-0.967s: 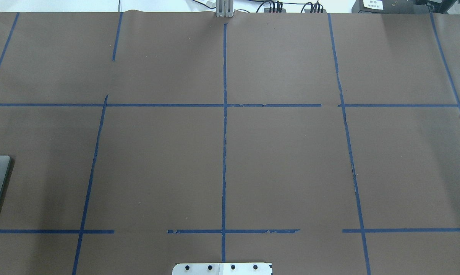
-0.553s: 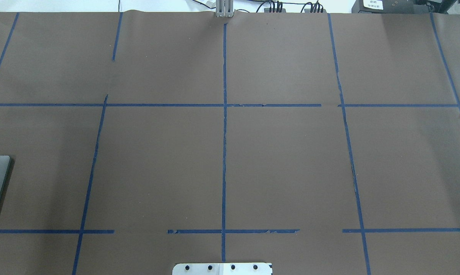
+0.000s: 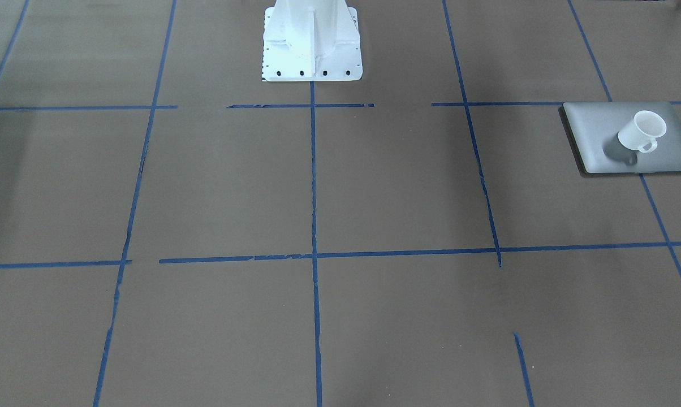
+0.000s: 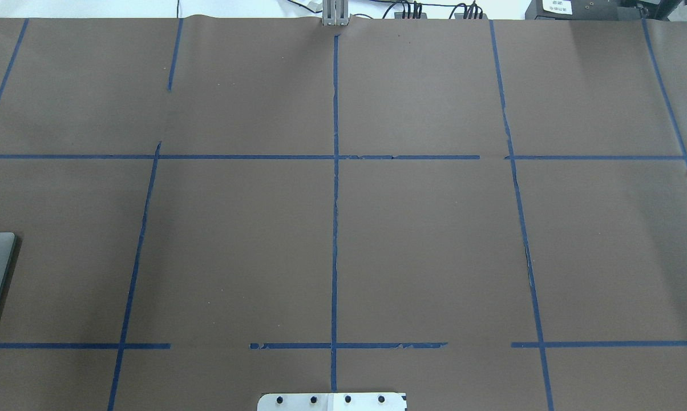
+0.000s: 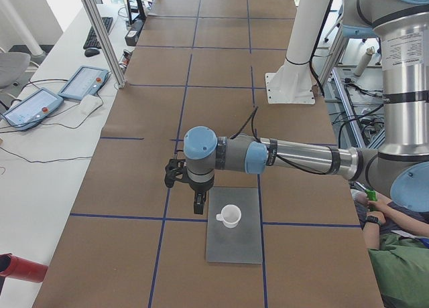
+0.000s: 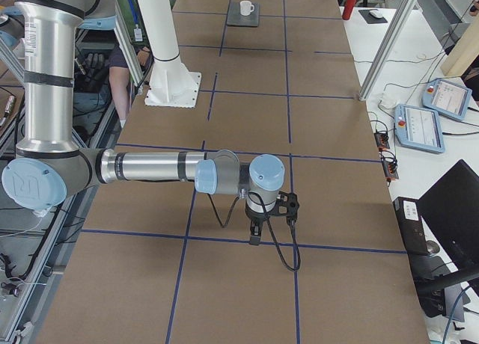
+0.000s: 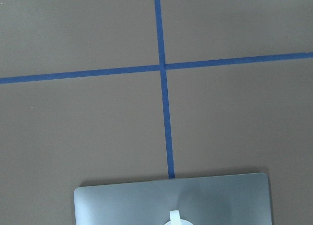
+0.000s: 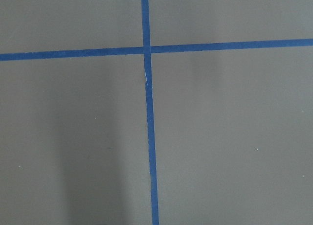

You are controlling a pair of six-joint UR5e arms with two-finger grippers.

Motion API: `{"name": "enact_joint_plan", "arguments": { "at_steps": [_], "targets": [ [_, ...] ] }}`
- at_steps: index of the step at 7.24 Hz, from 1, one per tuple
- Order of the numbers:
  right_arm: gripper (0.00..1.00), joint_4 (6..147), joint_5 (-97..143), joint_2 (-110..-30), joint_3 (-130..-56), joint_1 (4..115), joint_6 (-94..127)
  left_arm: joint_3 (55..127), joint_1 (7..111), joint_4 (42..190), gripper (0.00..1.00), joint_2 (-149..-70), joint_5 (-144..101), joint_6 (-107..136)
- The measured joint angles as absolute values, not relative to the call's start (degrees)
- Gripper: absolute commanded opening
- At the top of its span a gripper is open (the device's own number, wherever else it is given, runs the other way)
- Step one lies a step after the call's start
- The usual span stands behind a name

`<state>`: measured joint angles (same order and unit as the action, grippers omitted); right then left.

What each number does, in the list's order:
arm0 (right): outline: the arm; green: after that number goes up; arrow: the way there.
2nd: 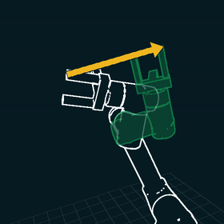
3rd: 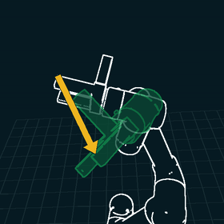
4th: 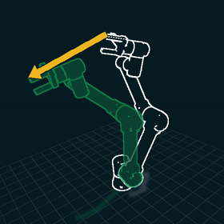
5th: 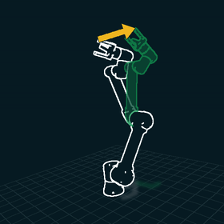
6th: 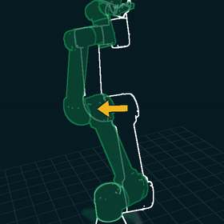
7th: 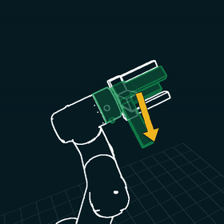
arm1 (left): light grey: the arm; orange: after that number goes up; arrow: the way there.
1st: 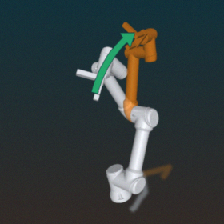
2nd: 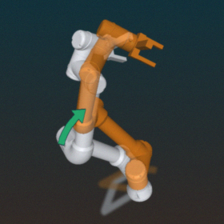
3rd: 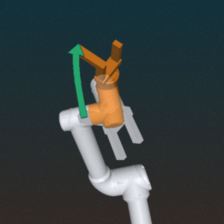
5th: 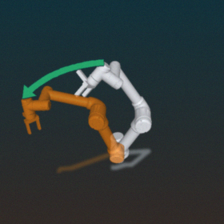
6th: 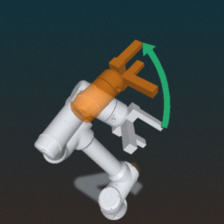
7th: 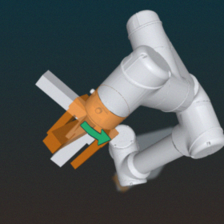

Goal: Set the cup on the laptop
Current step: 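Lower the cup onto the laptop lid and open the left gripper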

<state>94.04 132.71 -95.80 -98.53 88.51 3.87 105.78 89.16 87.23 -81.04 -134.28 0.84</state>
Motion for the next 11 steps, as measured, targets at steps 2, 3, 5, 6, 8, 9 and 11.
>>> {"name": "enact_joint_plan", "arguments": {
  "at_steps": [2,3,5,6,8,9,11],
  "targets": [
    [1.00,94.0,132.7,-95.8,-98.5,88.5,3.9,105.6,89.4,84.8,1.00,-80.9,-134.4,0.9],
    [1.00,94.0,132.7,-95.8,-98.5,88.5,3.9,105.5,89.9,84.5,1.00,-80.4,-134.4,0.9],
    [1.00,94.0,132.7,-95.8,-98.5,88.5,3.9,104.4,91.1,84.8,1.00,-79.0,-134.9,0.7],
    [1.00,94.0,132.7,-95.8,-98.5,88.5,3.9,103.6,91.3,85.1,1.00,-78.8,-136.1,0.7],
    [1.00,94.0,132.7,-95.8,-98.5,88.5,3.9,102.8,91.4,85.6,1.00,-79.0,-138.0,0.7],
    [1.00,94.0,132.7,-95.8,-98.5,88.5,3.9,102.4,91.4,85.6,1.00,-79.4,-138.2,0.7],
    [1.00,94.0,132.7,-95.8,-98.5,88.5,3.9,102.2,91.4,85.7,1.00,-79.9,-138.3,0.7]
  ]
}}
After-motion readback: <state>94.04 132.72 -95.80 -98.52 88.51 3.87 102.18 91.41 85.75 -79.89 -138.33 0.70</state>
